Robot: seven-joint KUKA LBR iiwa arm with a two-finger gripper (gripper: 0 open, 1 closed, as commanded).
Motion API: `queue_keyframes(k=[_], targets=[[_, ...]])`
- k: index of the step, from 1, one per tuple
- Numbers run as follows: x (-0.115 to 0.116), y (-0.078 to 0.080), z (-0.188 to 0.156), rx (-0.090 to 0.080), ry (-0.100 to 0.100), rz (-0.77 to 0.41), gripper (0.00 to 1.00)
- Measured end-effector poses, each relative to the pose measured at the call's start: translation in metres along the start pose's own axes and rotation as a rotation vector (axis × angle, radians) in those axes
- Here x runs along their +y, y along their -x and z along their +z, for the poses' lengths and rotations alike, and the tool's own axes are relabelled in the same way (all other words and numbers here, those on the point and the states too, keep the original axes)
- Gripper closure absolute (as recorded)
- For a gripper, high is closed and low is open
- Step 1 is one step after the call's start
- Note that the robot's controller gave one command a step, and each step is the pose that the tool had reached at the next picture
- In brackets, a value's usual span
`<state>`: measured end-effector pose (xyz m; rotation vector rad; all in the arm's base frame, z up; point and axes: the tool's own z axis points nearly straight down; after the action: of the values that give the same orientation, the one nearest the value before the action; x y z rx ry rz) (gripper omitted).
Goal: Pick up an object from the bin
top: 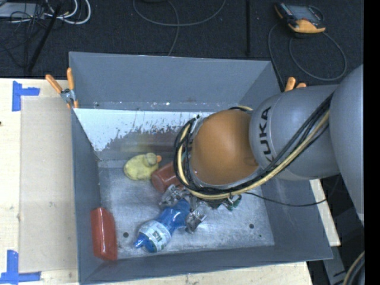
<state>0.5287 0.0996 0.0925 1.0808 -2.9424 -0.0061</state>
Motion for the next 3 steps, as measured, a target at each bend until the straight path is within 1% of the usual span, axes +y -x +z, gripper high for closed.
queue_keyframes(k=[1,2,3], targets=[[0.000,0.000,0.000,-0.001,0.000,0.001,1.00],[-0.009,0.003,-0.042,0.000,-0.001,-0.001,1.00],[-0.014,0.015,-0.053,-0.018,-0.013,0.007,1.00]])
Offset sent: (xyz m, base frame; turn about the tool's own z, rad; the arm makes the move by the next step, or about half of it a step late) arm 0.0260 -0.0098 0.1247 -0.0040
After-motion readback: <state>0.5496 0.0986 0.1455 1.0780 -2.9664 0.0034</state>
